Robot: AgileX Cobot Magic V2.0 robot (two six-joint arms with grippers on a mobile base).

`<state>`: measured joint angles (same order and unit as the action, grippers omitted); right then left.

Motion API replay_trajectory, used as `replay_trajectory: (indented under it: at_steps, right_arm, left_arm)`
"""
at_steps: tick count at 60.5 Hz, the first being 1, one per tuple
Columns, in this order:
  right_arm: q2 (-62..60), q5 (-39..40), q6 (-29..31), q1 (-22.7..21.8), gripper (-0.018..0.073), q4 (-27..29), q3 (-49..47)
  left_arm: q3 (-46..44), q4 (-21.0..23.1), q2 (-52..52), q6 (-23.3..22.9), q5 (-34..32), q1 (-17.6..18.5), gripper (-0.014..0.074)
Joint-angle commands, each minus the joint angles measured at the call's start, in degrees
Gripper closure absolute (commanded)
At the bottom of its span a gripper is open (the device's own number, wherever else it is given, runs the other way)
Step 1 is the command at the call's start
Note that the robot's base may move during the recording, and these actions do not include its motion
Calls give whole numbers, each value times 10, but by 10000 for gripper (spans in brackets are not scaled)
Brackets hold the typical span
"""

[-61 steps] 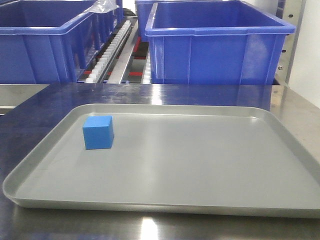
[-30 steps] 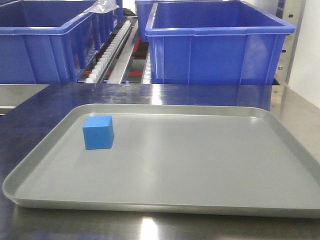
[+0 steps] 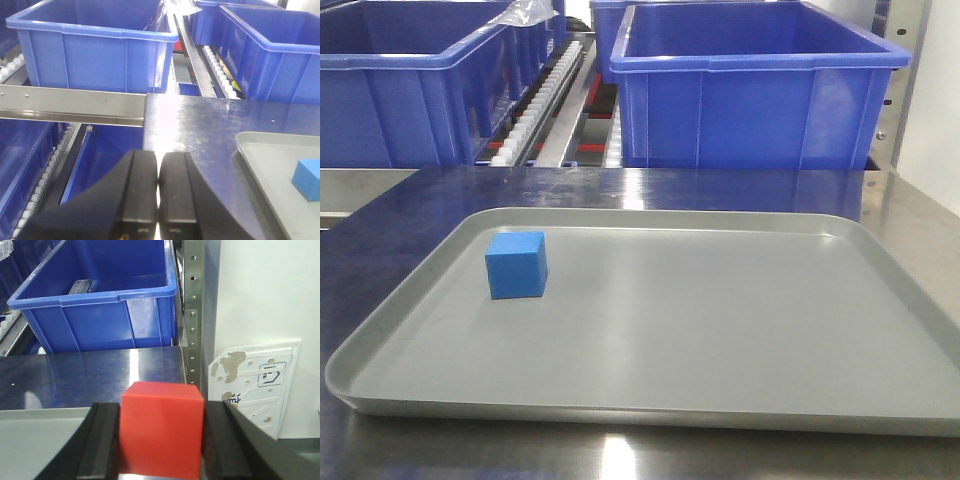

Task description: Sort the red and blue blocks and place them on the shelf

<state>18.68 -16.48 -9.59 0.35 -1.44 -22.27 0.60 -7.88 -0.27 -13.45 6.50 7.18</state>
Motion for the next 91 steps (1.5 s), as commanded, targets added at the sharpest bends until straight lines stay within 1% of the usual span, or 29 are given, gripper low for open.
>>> replay_trajectory:
  at_steps: [1, 7, 14, 17, 19, 24, 32, 37, 43, 45, 52, 61, 78, 86, 91]
  right_arm:
    - [4, 56, 2, -4, 502, -7, -17]
    - [4, 55, 2, -4, 502, -7, -17]
    - [4, 55, 2, -4, 502, -7, -17]
    - [4, 55, 2, -4, 502, -7, -17]
    - [4, 55, 2, -4, 502, -7, -17]
    - [4, 55, 2, -4, 502, -7, -17]
    - [4, 55, 2, -4, 502, -7, -17]
    - [4, 55, 2, -4, 502, -7, -17]
    - [4, 55, 2, -4, 502, -7, -17]
    - [4, 55, 2, -4, 502, -7, -17]
    - [4, 55, 2, -4, 502, -7, -17]
    - [4, 55, 2, -4, 502, -7, -17]
    - [4, 55, 2, -4, 502, -7, -17]
    - [4, 55, 2, -4, 502, -7, -17]
    - [4, 55, 2, -4, 502, -7, -17]
  left_arm:
    - [12, -3, -7, 1, -50, 1, 463]
    - [3, -4, -7, 1, -35, 1, 463]
    - [-47, 11, 19, 1, 20, 1, 463]
    - [-84, 11, 46, 1, 51, 3, 463]
    - [-125, 10, 76, 2, 85, 6, 463]
    - [-228, -10, 152, 3, 167, 15, 463]
    - [-366, -29, 273, 7, 261, 24, 463]
    - [-429, -33, 321, 7, 309, 24, 463]
    - [-476, -32, 355, 7, 354, 24, 463]
    - [-486, -33, 362, 7, 360, 24, 463]
    - [-493, -33, 377, 7, 343, 24, 463]
    - [-493, -33, 377, 7, 370, 24, 463]
    - [-491, -35, 377, 7, 370, 24, 463]
    - [-491, -30, 377, 7, 397, 24, 463]
    - [-491, -34, 380, 7, 396, 24, 463]
